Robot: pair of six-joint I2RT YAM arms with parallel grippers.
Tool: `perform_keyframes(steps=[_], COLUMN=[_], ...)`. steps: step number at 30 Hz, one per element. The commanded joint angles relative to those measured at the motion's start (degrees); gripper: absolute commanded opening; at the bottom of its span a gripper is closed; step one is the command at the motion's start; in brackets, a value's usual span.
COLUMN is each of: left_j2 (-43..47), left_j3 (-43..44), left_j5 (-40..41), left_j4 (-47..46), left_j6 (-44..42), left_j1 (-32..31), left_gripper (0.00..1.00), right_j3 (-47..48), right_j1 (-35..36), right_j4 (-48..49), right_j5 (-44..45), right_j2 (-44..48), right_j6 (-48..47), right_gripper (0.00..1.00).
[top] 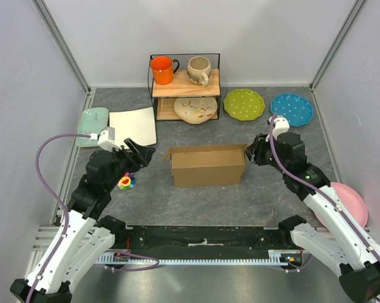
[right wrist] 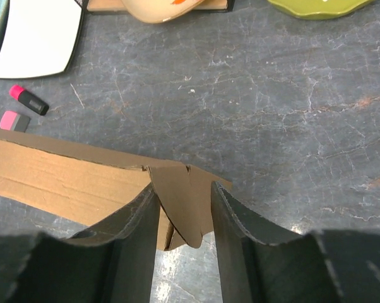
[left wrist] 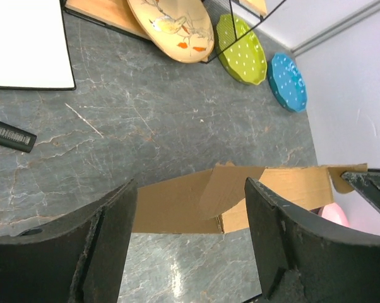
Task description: Fold the paper box
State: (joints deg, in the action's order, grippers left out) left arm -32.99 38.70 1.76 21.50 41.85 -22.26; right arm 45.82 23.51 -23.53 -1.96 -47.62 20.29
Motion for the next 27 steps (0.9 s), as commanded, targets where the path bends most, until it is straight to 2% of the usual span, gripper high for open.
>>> perform_keyframes(steps=[1,6,10,15,18,27], left_j2=[-1.7,-3.0,-2.1,-3.9,-6.1,-10.6], left_j3=[3.0,3.1,1.5,0.4,0.1,1.8], left_j5=[-4.8,-8.6,-14.7,-17.9,-22.4,-25.4], left_j4=[-1.7,-2.9,-8.4,-11.9,-13.2,-12.0], left_j6=[-6.3,-12.3,-16.7,-23.1,-25.7,-30.6], left_j1=[0.0,0.0,0.0,0.0,0.0,-0.1], left_gripper=[0.75,0.75,0.75,0.75,0.72,0.57], right_j3=[-0.7,-1.3,-1.3,-1.1,-1.2,-0.1], right_j1=[0.6,0.7,0.8,0.8,0.8,0.9], right_j4=[2.3,2.2,2.2,1.8,1.9,1.6], right_j5=[-0.7,-0.9,-1.0,-1.4,-1.6,-2.3], right_j2=[0.2,0.4,0.2,0.0,0.2,-0.5], right_j6=[0.2,0.5,0.8,0.8,1.2,1.7], right_gripper=[0.43,0.40,0.40,0.38,0.37,0.34])
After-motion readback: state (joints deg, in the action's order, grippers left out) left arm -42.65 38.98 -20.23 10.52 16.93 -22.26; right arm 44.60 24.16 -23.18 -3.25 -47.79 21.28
